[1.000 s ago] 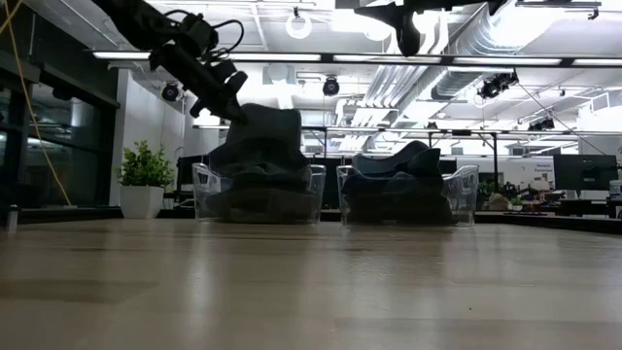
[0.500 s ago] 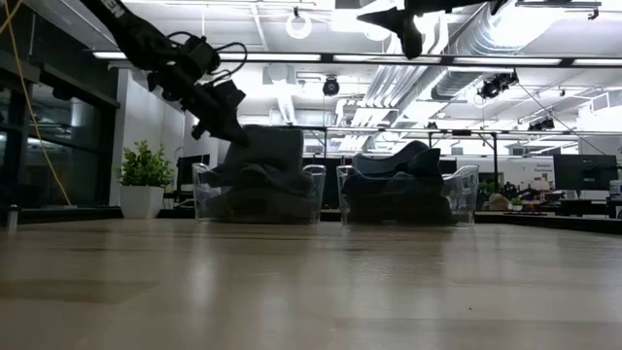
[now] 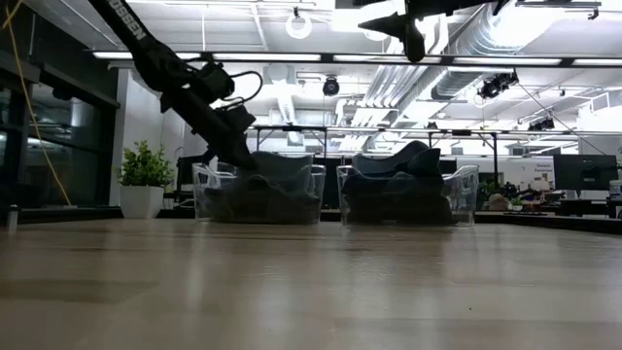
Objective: Pick & Place hat
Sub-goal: Put the gray cap into the left transparent bin, then return to Home Position
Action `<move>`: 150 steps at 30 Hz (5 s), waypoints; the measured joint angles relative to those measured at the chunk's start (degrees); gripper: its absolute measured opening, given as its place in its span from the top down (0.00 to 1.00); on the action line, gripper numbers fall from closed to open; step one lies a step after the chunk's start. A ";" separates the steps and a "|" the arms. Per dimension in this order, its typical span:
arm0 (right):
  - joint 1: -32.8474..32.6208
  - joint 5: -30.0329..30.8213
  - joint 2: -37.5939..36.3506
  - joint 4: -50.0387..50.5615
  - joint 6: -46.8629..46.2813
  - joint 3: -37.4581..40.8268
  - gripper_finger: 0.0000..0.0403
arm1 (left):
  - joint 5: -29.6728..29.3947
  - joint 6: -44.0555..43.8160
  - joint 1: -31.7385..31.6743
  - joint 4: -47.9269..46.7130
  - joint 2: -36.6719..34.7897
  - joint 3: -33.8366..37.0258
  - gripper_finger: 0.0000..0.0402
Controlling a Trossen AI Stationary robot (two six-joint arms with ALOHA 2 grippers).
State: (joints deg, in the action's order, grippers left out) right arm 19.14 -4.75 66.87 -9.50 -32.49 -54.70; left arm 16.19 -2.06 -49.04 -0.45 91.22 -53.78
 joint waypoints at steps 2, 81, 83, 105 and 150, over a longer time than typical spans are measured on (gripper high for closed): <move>0.00 0.04 0.00 0.25 -0.02 0.01 0.60 | -1.39 0.05 -0.04 0.47 0.05 0.00 0.99; -0.04 -1.66 -17.66 23.53 11.15 0.00 0.60 | 0.84 -4.27 15.82 -29.05 -33.39 -10.23 0.72; -0.04 -1.53 -19.95 25.96 11.67 0.00 0.60 | 0.30 -4.33 17.28 -30.15 -34.75 -10.23 0.74; -9.57 8.31 -45.87 29.23 8.30 18.18 0.60 | -22.08 -25.88 35.90 -29.25 -58.88 6.95 0.78; -10.95 22.75 -56.82 -23.33 1.82 54.14 0.60 | -36.24 -29.97 47.17 0.07 -90.42 51.39 0.78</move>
State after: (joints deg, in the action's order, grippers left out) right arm 8.19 18.00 10.05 -32.82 -30.66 -0.56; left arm -20.05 -32.04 -1.87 -0.38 0.80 -2.39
